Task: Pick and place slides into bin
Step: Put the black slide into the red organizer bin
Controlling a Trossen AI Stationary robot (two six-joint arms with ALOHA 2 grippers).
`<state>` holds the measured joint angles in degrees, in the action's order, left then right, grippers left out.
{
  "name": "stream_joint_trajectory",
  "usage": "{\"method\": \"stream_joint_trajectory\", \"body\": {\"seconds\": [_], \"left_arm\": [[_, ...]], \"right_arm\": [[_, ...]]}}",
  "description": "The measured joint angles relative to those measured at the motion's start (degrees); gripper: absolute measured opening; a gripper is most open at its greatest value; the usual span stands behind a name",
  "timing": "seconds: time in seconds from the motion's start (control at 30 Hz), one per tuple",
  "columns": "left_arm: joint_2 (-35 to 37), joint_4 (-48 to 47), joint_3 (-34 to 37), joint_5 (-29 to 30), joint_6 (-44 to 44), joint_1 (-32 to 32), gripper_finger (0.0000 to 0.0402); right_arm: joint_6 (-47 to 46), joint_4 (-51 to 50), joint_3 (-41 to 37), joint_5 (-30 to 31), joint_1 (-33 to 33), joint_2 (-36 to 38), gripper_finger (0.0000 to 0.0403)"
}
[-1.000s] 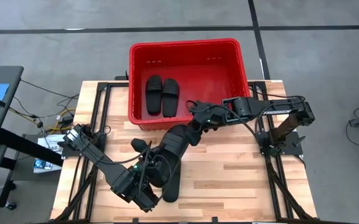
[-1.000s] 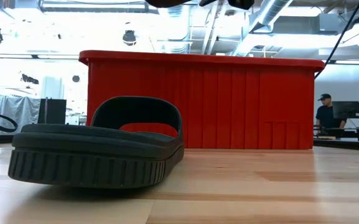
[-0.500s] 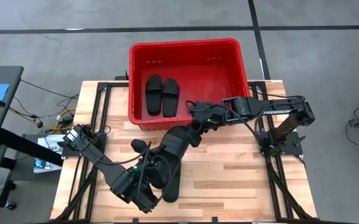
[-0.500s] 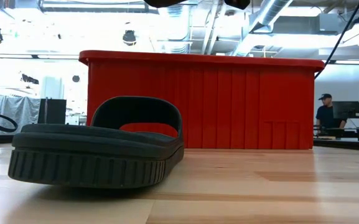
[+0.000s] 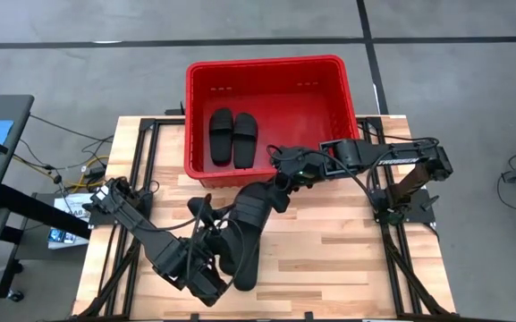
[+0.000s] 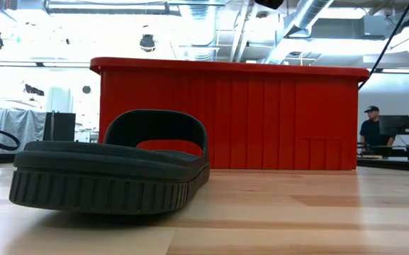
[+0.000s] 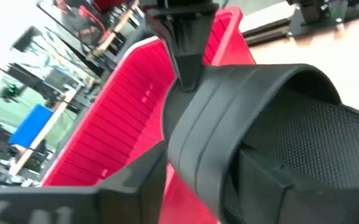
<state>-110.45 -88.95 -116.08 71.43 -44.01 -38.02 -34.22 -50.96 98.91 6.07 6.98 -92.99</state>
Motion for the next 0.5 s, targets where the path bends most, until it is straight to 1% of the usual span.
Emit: {"method": "stream_joint_trajectory", "body": {"seconds": [0.13,0.23,0.43,0.5], "left_arm": [[0.0,0.2,-1.4,-3.4,0.0,0.0,0.0201],[0.0,1.2,-3.6,-4.6,0.0,-0.1,0.0219],[0.0,1.4,-13.0,-4.9,0.0,-1.5,0.0225],[0.0,1.4,-17.0,-4.1,0.2,-2.2,0.0225]], "right_arm": [[0.5,0.0,0.0,0.0,-0.3,0.0,0.0011],[1.0,-0.1,0.0,0.0,-0.6,0.0,0.0011],[1.8,-2.3,0.0,0.1,-1.8,1.6,0.0011],[1.9,-3.0,-0.1,0.4,-2.0,2.1,0.0011]]}}
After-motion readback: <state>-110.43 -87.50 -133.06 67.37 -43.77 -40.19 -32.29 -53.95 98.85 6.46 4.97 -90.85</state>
